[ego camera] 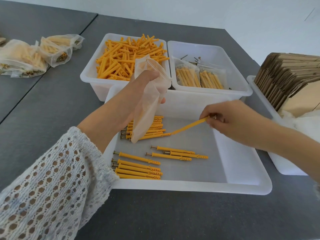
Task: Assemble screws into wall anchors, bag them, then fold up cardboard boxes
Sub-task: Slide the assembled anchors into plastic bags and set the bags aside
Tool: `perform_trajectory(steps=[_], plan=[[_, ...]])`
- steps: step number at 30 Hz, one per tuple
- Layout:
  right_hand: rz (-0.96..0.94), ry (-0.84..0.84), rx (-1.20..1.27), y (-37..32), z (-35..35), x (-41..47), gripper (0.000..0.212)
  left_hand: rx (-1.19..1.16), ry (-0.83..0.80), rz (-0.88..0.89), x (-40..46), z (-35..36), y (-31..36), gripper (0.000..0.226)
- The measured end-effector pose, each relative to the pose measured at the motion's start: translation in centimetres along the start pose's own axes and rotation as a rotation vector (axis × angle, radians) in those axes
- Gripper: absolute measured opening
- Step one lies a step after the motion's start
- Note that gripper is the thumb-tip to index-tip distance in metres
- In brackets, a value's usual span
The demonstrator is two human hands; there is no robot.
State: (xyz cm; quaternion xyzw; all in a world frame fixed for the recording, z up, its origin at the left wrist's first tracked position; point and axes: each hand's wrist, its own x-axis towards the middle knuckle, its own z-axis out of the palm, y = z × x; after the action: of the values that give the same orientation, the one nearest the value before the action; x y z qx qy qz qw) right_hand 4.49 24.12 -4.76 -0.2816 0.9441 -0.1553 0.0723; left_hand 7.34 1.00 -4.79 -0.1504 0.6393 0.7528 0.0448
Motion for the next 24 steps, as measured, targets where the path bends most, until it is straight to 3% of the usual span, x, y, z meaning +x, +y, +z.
perform_trajectory(steps=[2,6,9,11,14,17,19,24], plan=[[0.012,0.031,0.176,0.1,-0.9,0.3,0.019,0.002,-0.011,0.015,0.0,-0.3,0.0,0.044],[0.089,-0.01,0.785,0.0,-1.7,0.8,0.01,0.065,-0.078,0.025,0.1,-0.8,0.2,0.046],[0.133,-0.013,1.12,-0.2,-1.6,1.3,0.016,0.059,-0.084,0.029,0.2,-0.9,0.2,0.048],[0.103,0.022,0.929,-0.4,-0.9,1.8,0.013,0.056,-0.091,0.031,0.3,-0.9,0.0,0.048],[-0.053,0.057,0.271,-1.2,1.2,2.8,0.017,0.054,-0.091,0.036,0.5,-1.0,-0.1,0.046],[-0.196,-0.194,-0.119,-2.7,3.9,3.8,0.014,0.047,-0.098,0.043,0.4,-1.1,-0.1,0.045],[-0.257,-0.318,-0.237,-3.5,5.7,4.3,0.014,0.052,-0.1,0.043,0.5,-1.1,-0.2,0.045],[-0.32,-0.388,-0.268,-4.6,7.7,4.7,0.015,0.085,-0.096,0.054,0.9,-1.2,-0.3,0.046]])
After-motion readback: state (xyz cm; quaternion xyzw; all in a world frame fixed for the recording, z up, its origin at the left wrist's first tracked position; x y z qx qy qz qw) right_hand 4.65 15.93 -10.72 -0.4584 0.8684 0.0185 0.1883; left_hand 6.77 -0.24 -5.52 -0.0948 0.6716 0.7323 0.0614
